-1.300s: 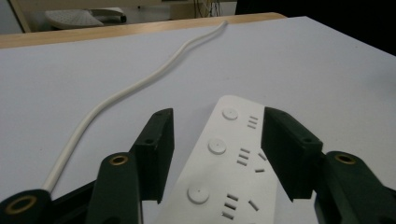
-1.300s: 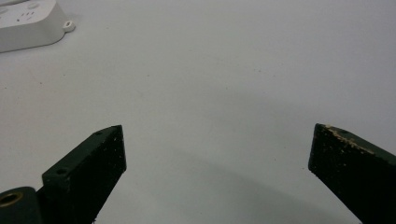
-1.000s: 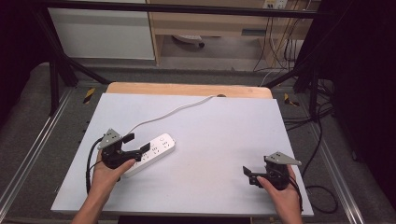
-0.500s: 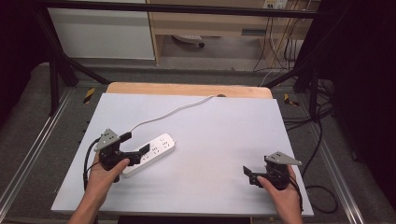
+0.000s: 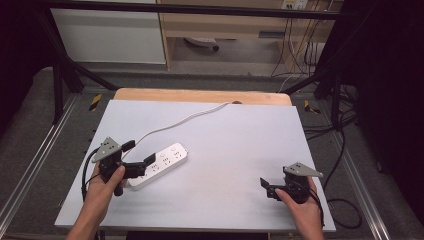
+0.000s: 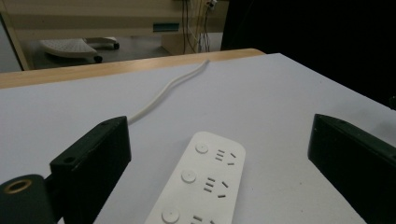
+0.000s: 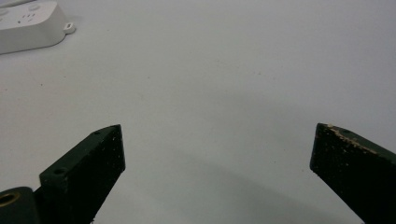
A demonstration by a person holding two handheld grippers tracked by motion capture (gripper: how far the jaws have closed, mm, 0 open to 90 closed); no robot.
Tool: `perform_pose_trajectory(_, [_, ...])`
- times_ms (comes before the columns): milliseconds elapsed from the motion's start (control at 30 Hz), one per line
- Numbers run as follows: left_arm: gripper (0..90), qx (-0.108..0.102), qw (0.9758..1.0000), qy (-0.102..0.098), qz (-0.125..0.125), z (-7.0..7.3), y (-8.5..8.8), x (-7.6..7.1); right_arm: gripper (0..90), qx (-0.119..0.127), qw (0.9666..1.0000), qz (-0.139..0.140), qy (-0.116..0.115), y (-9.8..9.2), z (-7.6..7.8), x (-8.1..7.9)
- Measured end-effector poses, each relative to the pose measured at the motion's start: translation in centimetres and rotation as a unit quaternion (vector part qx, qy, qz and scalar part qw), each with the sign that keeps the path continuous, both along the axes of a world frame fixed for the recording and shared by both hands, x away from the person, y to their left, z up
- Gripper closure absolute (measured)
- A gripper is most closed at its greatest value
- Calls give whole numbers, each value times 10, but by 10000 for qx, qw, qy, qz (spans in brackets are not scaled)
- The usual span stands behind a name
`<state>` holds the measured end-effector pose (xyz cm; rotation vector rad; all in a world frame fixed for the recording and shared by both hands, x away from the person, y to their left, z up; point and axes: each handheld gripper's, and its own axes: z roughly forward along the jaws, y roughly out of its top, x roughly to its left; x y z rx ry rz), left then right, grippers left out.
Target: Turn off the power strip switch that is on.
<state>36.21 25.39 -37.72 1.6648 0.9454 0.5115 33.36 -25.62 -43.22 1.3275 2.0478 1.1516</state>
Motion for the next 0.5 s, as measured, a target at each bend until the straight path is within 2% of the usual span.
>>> perform_pose_trajectory(500, [55, -172, 9997, -10, 145, 14, 19, -8, 38, 30, 10000, -5, 11, 0, 0, -1])
